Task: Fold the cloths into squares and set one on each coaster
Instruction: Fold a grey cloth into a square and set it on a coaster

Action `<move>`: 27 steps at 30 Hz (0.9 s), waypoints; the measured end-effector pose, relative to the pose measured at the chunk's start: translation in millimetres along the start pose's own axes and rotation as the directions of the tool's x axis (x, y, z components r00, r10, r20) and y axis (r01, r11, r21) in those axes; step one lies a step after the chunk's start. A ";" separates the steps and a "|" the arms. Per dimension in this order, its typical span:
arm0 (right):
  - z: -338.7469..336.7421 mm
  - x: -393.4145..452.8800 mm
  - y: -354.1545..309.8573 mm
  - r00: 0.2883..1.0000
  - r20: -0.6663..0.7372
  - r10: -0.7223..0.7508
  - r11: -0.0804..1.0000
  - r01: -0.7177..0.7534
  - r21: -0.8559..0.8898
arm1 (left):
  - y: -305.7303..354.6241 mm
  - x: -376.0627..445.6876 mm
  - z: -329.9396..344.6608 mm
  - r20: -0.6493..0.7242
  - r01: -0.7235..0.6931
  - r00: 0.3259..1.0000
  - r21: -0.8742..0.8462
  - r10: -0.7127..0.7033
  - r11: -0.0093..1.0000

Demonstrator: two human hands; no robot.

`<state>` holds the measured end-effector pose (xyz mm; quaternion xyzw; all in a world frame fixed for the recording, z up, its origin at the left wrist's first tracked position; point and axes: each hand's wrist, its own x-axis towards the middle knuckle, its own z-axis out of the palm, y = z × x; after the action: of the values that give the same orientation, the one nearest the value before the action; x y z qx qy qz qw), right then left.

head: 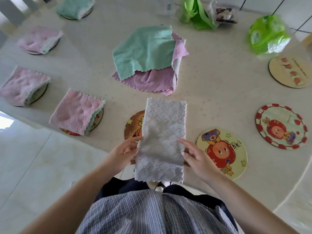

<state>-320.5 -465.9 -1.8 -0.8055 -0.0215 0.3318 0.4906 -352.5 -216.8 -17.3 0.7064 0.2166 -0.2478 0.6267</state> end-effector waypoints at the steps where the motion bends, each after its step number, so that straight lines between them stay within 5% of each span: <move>1: 1.2 -1.1 2.4 1.000 0.011 -0.004 1.000 0.004 -0.007 | -3.1 -2.1 -0.3 0.012 0.008 1.000 0.004 -0.008 1.000; 8: 7.4 2.9 7.0 0.964 0.056 0.261 0.943 -0.267 0.199 | -6.3 -3.3 1.8 -0.030 0.090 0.996 0.070 -0.088 0.994; 16: -13.9 22.1 -9.7 0.948 0.126 0.294 0.851 -0.319 0.417 | 24.6 18.7 -3.7 -0.133 0.135 0.985 0.162 -0.114 0.978; 27: -24.4 63.1 -19.6 0.907 -0.039 0.418 0.889 -0.400 0.222 | 55.1 63.7 -6.8 -0.071 0.239 0.971 0.258 -0.228 0.936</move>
<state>-252.1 -451.9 -11.2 -0.7493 0.2049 0.3932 0.4919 -268.2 -217.0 -13.3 0.7579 0.2763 -0.3330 0.4883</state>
